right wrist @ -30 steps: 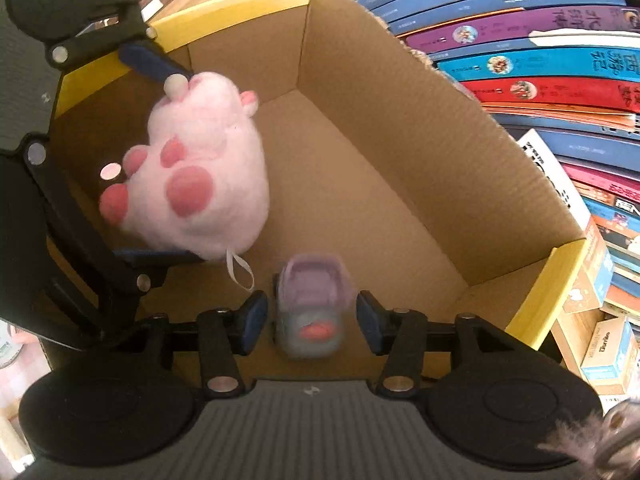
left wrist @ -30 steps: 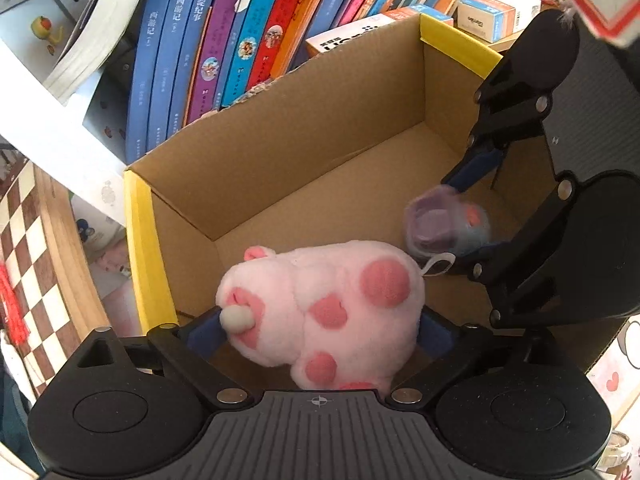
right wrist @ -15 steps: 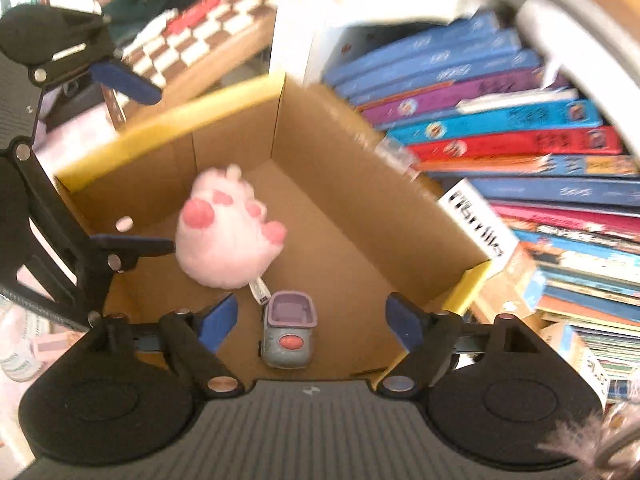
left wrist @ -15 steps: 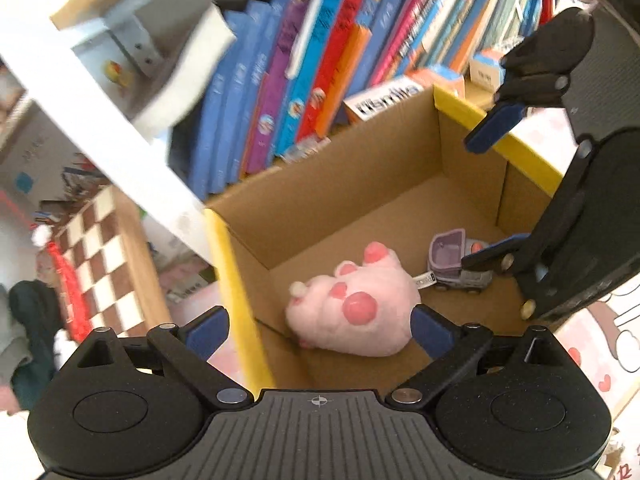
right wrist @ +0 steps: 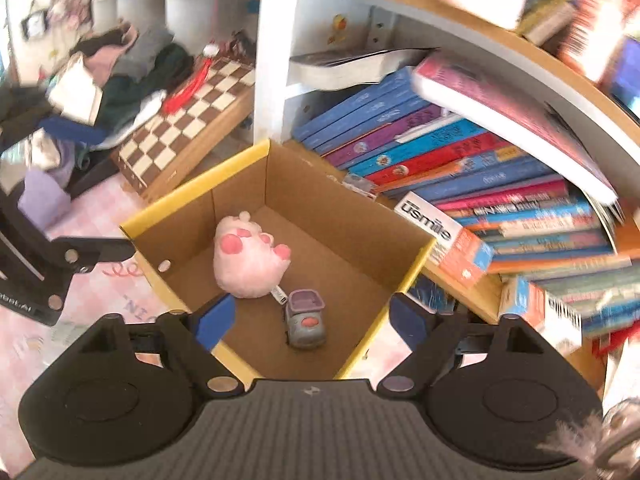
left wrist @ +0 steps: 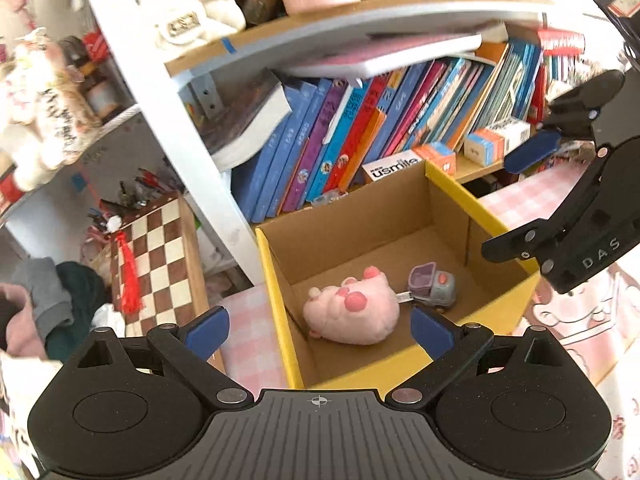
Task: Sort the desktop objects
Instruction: 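Withdraw both tools from the yellow box back over the table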
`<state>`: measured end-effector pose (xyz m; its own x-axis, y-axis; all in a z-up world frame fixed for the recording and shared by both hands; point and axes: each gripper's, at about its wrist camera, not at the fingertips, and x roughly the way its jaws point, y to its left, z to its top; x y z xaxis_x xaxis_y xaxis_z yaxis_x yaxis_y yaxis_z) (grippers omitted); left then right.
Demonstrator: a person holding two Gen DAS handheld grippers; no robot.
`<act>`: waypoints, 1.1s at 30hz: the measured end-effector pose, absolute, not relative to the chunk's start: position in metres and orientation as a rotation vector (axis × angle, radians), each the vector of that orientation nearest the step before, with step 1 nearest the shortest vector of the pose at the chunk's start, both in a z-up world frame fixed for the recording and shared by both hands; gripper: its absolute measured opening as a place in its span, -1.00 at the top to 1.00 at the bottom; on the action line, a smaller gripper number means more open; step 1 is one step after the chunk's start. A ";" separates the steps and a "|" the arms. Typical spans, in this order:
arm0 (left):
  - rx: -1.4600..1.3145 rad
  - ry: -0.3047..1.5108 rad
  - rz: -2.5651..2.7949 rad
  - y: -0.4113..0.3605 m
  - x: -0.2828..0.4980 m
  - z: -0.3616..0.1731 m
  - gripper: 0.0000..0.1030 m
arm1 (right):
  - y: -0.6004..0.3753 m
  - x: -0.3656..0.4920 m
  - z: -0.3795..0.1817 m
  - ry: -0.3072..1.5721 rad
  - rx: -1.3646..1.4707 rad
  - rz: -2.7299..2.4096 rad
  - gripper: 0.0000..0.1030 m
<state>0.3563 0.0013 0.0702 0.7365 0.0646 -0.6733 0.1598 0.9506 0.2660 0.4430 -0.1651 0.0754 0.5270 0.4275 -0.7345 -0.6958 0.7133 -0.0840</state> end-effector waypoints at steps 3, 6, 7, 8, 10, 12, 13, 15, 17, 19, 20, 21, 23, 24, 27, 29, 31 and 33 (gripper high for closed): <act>0.301 0.728 -0.053 0.002 0.335 0.076 -0.92 | -0.176 0.427 0.079 0.774 -0.315 0.674 -0.69; 0.282 0.709 -0.057 0.002 0.315 0.080 -0.92 | -0.185 0.407 0.080 0.774 -0.279 0.643 -0.69; 0.272 0.703 -0.057 0.003 0.308 0.082 -0.92 | -0.187 0.400 0.080 0.771 -0.274 0.632 -0.69; 0.264 0.699 -0.056 0.003 0.302 0.083 -0.93 | -0.189 0.393 0.080 0.769 -0.270 0.619 -0.69; 0.251 0.693 -0.049 0.005 0.291 0.083 -0.93 | -0.193 0.379 0.079 0.767 -0.258 0.597 -0.69; 0.246 0.692 -0.041 0.006 0.280 0.083 -0.93 | -0.196 0.366 0.077 0.765 -0.248 0.576 -0.69; 0.244 0.692 -0.040 0.006 0.275 0.082 -0.93 | -0.197 0.359 0.077 0.764 -0.244 0.565 -0.69; 0.235 0.691 -0.043 0.008 0.265 0.082 -0.93 | -0.199 0.347 0.076 0.764 -0.236 0.546 -0.69; 0.224 0.689 -0.049 0.010 0.256 0.082 -0.93 | -0.201 0.335 0.074 0.765 -0.229 0.533 -0.69; 0.217 0.689 -0.054 0.012 0.246 0.081 -0.93 | -0.203 0.323 0.072 0.766 -0.225 0.520 -0.69; 0.215 0.689 -0.055 0.012 0.243 0.080 -0.93 | -0.203 0.318 0.071 0.768 -0.221 0.512 -0.70; 0.210 0.690 -0.056 0.013 0.239 0.079 -0.93 | -0.204 0.313 0.069 0.772 -0.216 0.505 -0.70; 0.193 0.696 -0.055 0.015 0.232 0.076 -0.93 | -0.205 0.302 0.066 0.778 -0.207 0.491 -0.70; 0.180 0.703 -0.054 0.017 0.229 0.074 -0.93 | -0.206 0.298 0.065 0.782 -0.202 0.482 -0.70; 0.136 0.722 -0.046 0.021 0.219 0.066 -0.93 | -0.207 0.284 0.059 0.791 -0.189 0.453 -0.71; 0.105 0.735 -0.043 0.024 0.213 0.061 -0.93 | -0.207 0.274 0.055 0.800 -0.185 0.435 -0.71; 0.089 0.743 -0.042 0.027 0.206 0.056 -0.93 | -0.207 0.264 0.051 0.806 -0.179 0.420 -0.71; 0.091 0.746 -0.035 0.029 0.199 0.052 -0.93 | -0.207 0.254 0.048 0.809 -0.171 0.410 -0.72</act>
